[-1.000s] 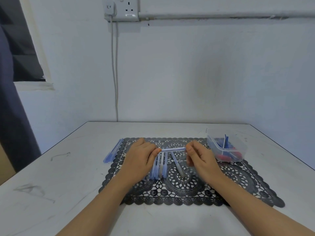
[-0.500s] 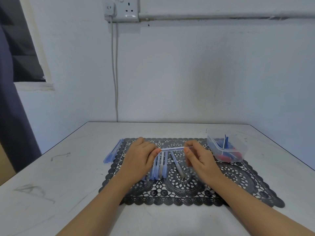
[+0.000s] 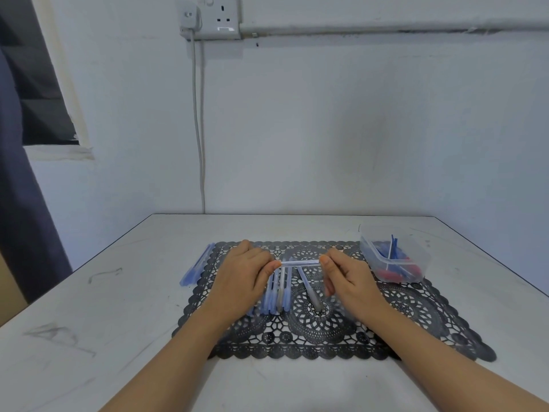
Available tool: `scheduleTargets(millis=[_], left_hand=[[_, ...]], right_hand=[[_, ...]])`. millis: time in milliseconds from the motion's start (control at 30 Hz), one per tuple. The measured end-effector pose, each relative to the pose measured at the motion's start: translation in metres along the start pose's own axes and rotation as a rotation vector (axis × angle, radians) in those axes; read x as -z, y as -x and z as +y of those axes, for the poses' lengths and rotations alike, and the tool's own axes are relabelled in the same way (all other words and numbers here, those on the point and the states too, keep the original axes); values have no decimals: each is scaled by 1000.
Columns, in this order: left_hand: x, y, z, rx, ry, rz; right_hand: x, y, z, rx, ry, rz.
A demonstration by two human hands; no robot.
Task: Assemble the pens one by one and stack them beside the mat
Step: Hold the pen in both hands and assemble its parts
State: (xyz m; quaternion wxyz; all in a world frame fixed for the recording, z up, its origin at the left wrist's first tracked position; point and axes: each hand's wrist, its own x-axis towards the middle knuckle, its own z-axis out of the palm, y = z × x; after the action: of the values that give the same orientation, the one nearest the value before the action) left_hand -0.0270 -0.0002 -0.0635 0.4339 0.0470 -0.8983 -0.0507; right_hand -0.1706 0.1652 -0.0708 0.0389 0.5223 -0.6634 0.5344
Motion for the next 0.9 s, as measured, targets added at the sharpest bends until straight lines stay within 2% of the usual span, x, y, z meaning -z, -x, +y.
scheduleTargets(millis=[200, 433, 533, 667, 900], left_hand=[[3, 0, 0, 28, -2, -8], [1, 2, -19, 223, -55, -9], [6, 1, -29, 415, -107, -7], [18, 2, -42, 753, 45, 51], [34, 13, -72, 990, 38, 163]], right_hand=[[0, 0, -2, -46, -10, -37], [0, 0, 3, -61, 451, -246], [-2, 0, 1, -56, 536, -292], [-3, 1, -1, -32, 605, -338], [-5, 0, -2, -39, 649, -378]])
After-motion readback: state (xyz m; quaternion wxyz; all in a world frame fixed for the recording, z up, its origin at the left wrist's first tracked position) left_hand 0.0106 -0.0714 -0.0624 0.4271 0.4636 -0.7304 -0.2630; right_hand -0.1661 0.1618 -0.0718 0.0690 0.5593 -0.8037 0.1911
